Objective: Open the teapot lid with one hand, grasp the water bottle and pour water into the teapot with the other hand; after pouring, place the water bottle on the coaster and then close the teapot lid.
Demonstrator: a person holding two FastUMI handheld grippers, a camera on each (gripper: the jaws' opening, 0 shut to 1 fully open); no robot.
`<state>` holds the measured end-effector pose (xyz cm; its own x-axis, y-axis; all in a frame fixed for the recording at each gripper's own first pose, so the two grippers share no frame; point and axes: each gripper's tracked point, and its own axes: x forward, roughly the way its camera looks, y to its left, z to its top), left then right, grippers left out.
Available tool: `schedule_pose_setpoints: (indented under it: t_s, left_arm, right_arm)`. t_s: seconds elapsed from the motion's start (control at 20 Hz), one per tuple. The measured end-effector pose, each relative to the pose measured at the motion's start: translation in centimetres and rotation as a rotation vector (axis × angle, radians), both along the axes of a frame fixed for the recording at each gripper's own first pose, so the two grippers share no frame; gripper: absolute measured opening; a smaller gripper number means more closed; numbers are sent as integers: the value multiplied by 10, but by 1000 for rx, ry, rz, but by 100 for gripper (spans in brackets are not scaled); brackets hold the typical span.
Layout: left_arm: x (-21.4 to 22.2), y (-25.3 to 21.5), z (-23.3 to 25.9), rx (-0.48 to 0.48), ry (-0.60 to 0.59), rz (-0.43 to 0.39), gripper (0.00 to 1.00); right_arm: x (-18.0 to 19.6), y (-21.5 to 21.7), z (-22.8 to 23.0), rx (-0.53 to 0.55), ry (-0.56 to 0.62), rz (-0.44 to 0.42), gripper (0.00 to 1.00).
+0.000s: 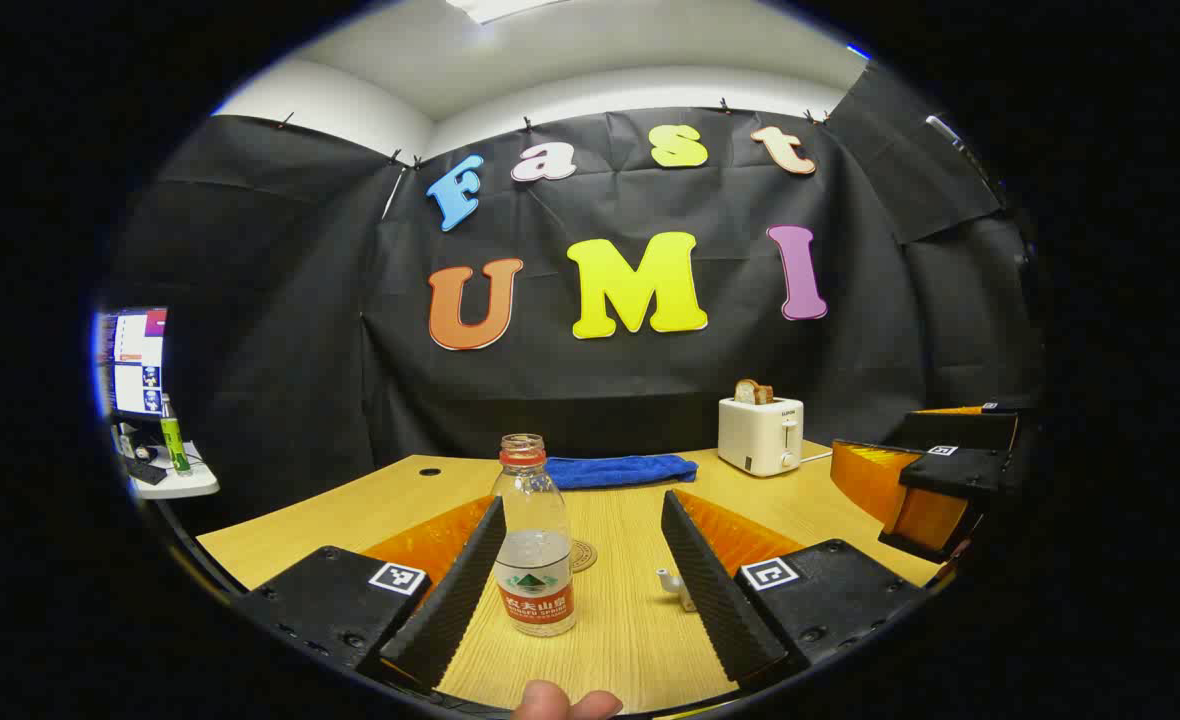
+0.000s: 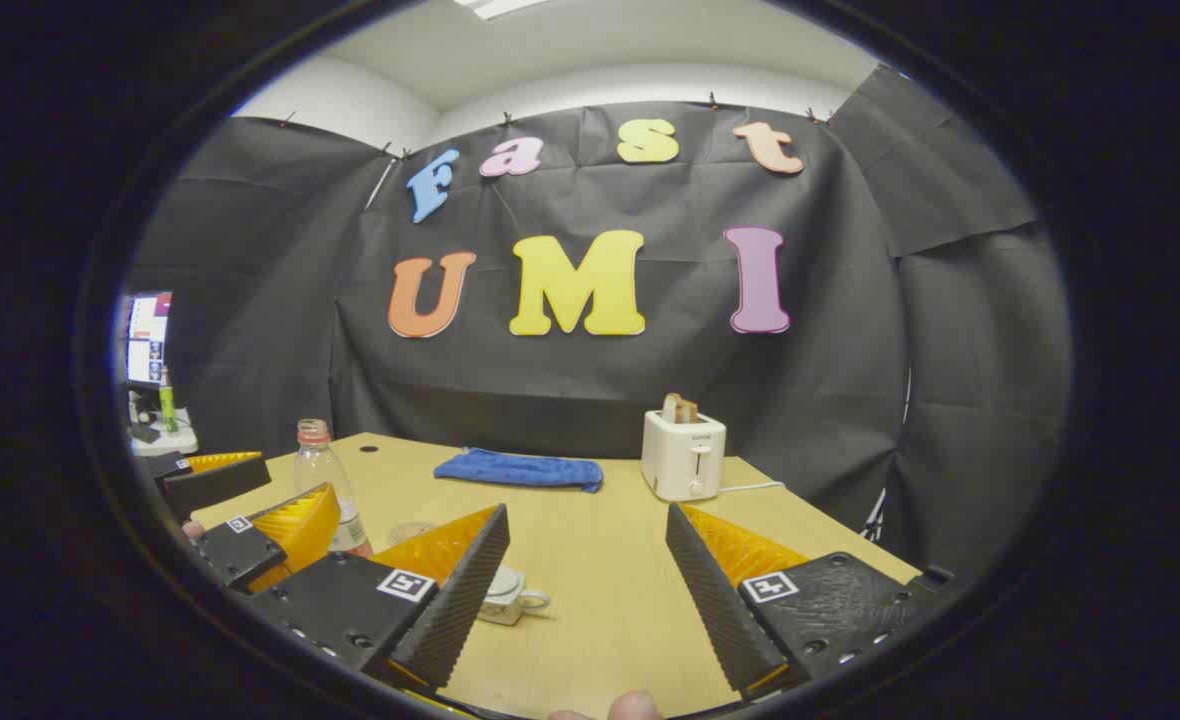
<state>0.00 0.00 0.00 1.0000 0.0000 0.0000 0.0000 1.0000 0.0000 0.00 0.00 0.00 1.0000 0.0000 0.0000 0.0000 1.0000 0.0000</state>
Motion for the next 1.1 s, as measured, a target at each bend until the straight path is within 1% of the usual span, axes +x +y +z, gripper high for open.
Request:
schedule_pose_setpoints:
  t_s: [0.1,0.15,0.25,0.3,0.35,0.45,0.5,0.55,0.65,0.7,0.8,1.1]
  left_arm:
    - [-1,0,0,-11,2,-4,98]
    - [-1,0,1,-17,2,-6,98]
    - [-3,-2,2,-19,3,-12,98]
    - [-4,-1,4,-16,0,-9,98]
    - [-4,1,4,-14,-3,-7,98]
    - [-3,2,4,-15,-2,-5,98]
    - [-3,3,3,-14,3,-1,98]
    - [-3,4,3,-15,5,0,98]
    - [-3,5,4,-19,8,1,98]
    - [-3,5,4,-19,8,-1,98]
    - [-4,6,6,-11,7,-5,98]
    - [-6,-1,8,5,12,-51,98]
  right_arm:
    - [-1,1,2,-10,-13,-4,95]
    - [-1,0,3,-15,-20,-6,97]
    - [-3,3,4,-14,-25,-2,95]
    - [-3,4,4,-12,-24,-1,97]
    - [-2,3,3,-10,-22,1,95]
    - [-2,3,2,-6,-19,0,95]
    - [-1,3,1,-5,-16,2,97]
    - [-1,4,-1,-2,-13,3,95]
    - [0,5,-4,3,-4,6,95]
    - [0,6,-5,6,-1,7,97]
    - [1,7,-7,8,4,10,95]
    - [8,13,-17,6,14,20,95]
